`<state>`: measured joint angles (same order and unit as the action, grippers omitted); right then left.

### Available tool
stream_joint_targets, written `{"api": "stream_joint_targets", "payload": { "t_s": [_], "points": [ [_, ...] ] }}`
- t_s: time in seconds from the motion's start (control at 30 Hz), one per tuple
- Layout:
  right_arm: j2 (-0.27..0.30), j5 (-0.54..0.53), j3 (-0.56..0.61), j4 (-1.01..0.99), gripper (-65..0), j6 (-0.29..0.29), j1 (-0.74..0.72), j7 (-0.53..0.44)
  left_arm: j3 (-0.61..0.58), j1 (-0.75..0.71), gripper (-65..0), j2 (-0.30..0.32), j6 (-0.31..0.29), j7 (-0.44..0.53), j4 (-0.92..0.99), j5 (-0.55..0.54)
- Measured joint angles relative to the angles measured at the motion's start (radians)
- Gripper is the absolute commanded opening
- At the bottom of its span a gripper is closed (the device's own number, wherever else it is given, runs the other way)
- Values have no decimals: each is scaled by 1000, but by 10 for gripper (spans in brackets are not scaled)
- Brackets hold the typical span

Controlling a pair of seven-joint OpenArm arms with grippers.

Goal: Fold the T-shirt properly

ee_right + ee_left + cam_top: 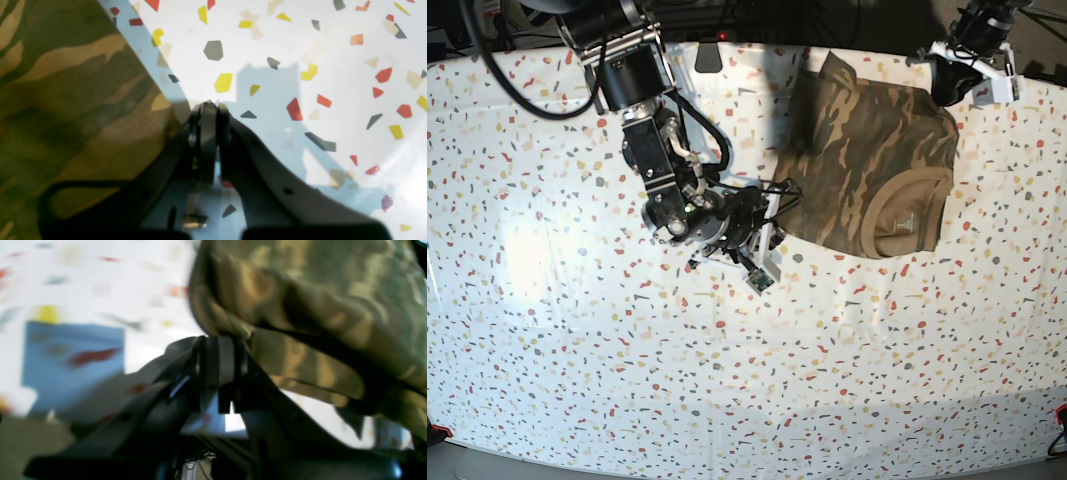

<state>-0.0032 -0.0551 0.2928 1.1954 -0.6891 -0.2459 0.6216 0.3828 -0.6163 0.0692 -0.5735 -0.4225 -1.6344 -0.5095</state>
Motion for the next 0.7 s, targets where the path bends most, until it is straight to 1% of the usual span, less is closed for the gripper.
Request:
{"api": "stream_joint_targets", "payload": {
  "t_s": [0.07,0.1,0.27,0.4,0.53,0.7],
  "points": [
    [0,0,0,0,-650,0,0,0,-25,27,-585,-3,1,-16,0,14],
    [0,0,0,0,-650,0,0,0,-34,43,-585,-6,16,-26,3,16],
    [14,-4,0,4,-650,0,8,-5,-63,140,-585,-8,64,-41,16,102],
    [35,-2,2,46,-650,0,38,-8,-64,220,-585,-9,69,-53,45,159],
    [53,-1,2,130,-650,1,96,8,-64,326,-585,-9,72,-50,118,200],
    [48,7,1,242,-650,5,191,16,-63,447,-585,-5,65,-27,245,185]
  ]
}}
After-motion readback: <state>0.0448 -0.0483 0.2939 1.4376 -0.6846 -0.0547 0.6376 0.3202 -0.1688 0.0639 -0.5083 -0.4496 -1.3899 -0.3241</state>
